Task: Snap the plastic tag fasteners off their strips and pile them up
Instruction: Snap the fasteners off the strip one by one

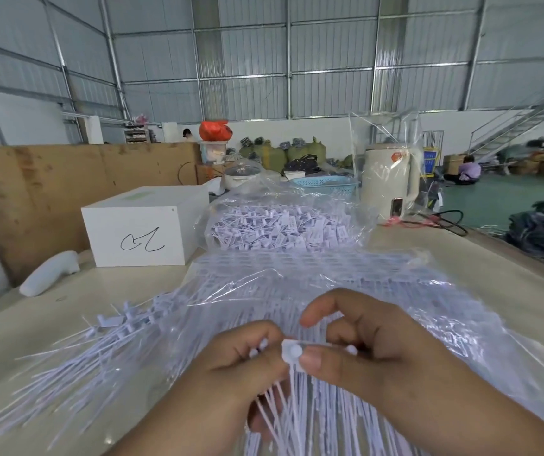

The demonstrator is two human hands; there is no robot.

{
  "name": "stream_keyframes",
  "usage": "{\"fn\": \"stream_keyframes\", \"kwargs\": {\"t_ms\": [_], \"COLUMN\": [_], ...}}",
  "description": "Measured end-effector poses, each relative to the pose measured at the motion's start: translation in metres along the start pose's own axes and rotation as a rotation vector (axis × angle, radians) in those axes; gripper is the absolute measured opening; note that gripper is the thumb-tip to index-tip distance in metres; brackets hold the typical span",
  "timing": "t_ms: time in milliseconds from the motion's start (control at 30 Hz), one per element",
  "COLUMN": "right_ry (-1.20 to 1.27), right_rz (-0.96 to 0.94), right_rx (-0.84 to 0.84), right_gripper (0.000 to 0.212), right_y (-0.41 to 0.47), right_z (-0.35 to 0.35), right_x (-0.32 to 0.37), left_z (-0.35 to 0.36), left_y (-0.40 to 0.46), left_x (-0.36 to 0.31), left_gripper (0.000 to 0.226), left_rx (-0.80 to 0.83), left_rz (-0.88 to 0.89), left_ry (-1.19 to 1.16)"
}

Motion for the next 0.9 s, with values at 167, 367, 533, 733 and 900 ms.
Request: {"fn": "stream_keyframes", "kwargs": {"t_ms": [167, 367, 533, 733, 900], "right_ry": [0.016, -0.020, -0.147, -0.299, -0.184], "right_rz": [0.002, -0.011, -0.038, 0.114, 0.043], "right_rx": [-0.014, 0.074, 0.057, 0.186, -0.030], "right_gripper": [0.026, 0.025, 0.014, 0.046, 0.041], "right_y": [0.001, 0.000, -0.001, -0.004, -0.001], "right_z": [-0.005, 0.004, 0.002, -0.010, -0.013], "right_x": [-0.004, -0.004, -0.005, -0.012, -0.002], "left_z": [-0.003, 0.005, 0.003, -0.012, 0.005], "left_y": [-0.001, -0.007, -0.007, -0.003, -0.007], "left_x": [-0.006, -0.010, -0.014, -0.013, -0.009], "left_gripper": [0.041, 0.047, 0.035, 0.026, 0.033], "left_rx": [0.007, 0.214, 0.281, 0.145, 0.288], "left_rz": [0.017, 0.107, 0.153, 0.169, 0.152], "left_ry": [-0.154, 0.033, 0.090, 0.156, -0.032]}}
Point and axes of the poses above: each hand's wrist, its own y-axis towards the middle knuckle, its own z-axis out of the palm, x = y × z, the point moved 7 cm from there along y, towards the middle knuckle, and after that the axes turned 1 degree about y, right-handed, at the moved point
